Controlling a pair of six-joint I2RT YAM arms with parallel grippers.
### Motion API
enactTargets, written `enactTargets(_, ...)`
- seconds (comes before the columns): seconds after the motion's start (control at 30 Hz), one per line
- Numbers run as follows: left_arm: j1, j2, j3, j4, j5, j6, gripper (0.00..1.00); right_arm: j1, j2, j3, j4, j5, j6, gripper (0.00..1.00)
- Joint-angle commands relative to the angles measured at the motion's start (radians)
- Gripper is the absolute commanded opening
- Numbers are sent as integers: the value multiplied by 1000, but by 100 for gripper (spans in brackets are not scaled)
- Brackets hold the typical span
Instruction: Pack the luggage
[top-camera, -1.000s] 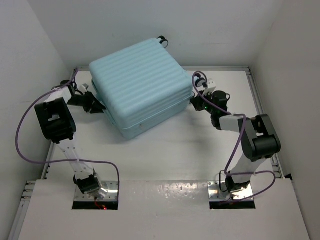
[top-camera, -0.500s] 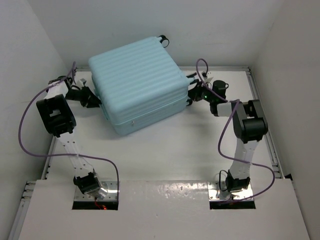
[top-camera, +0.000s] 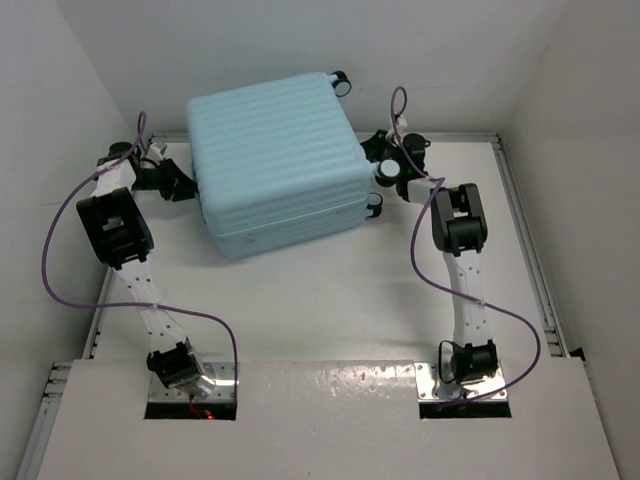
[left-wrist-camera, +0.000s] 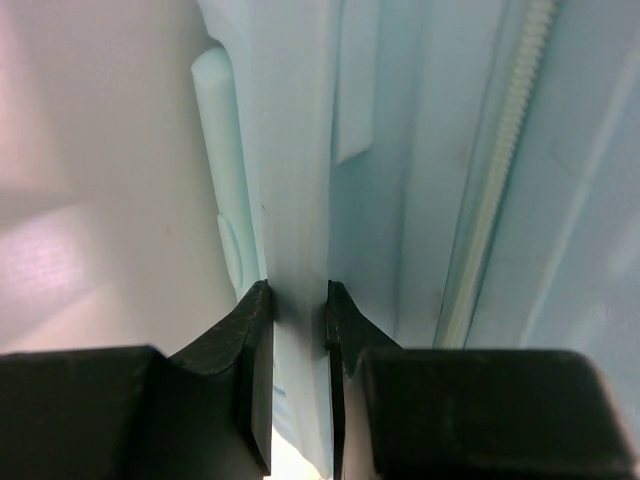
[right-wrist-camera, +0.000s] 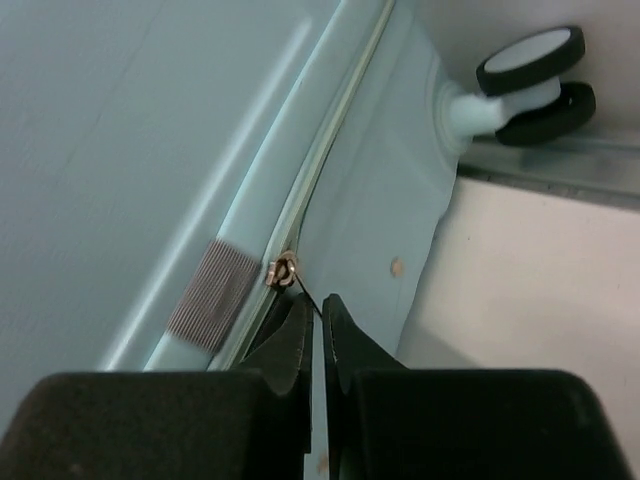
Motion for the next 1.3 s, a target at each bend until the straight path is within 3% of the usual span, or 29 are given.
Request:
enactTargets(0.0, -28, 103, -1, 341, -195, 41, 4, 7, 51, 110, 14, 158, 66, 1)
enactTargets(0.03, -38, 91, -12, 358, -177, 30, 15, 10, 49, 96, 5, 157, 69, 7)
enactTargets(0.07, -38, 65, -12, 358, -158, 20, 47, 9, 24, 78, -2, 143, 83, 25)
enactTargets(0.17, -49, 16, -40, 402, -149, 10, 73, -13, -71, -55, -2, 102, 97, 48)
enactTargets(0.2, -49, -12, -40, 413, -159, 1, 85, -27, -120, -126, -8, 92, 107, 50)
enactTargets(0.27, -29, -34, -30, 442, -159, -14, 89, -36, -157, -242, -46, 53, 123, 52)
enactTargets(0.47, 38, -165, -23, 442, -181, -60, 93, -64, -286, -350, -273, -52, 201, 39)
enactTargets(0.63, 139, -346, -278, 491, -131, -137, 94, -22, -268, -335, -469, -118, 262, 22)
enactTargets(0.87, 294, -595, -640, 502, -152, -180, 94, 65, -414, -606, -526, -168, 275, 11)
enactTargets(1.07, 281, -777, -958, 502, -277, -221, 93, 113, -656, -901, -480, -172, 318, 9)
enactTargets(1.17, 229, -778, -1076, 597, -259, -305, 92, 117, -804, -994, -528, -175, 255, 8)
enactTargets(1.27, 171, -700, -1103, 744, -250, -432, 92, 117, -961, -1059, -621, -181, 162, 8)
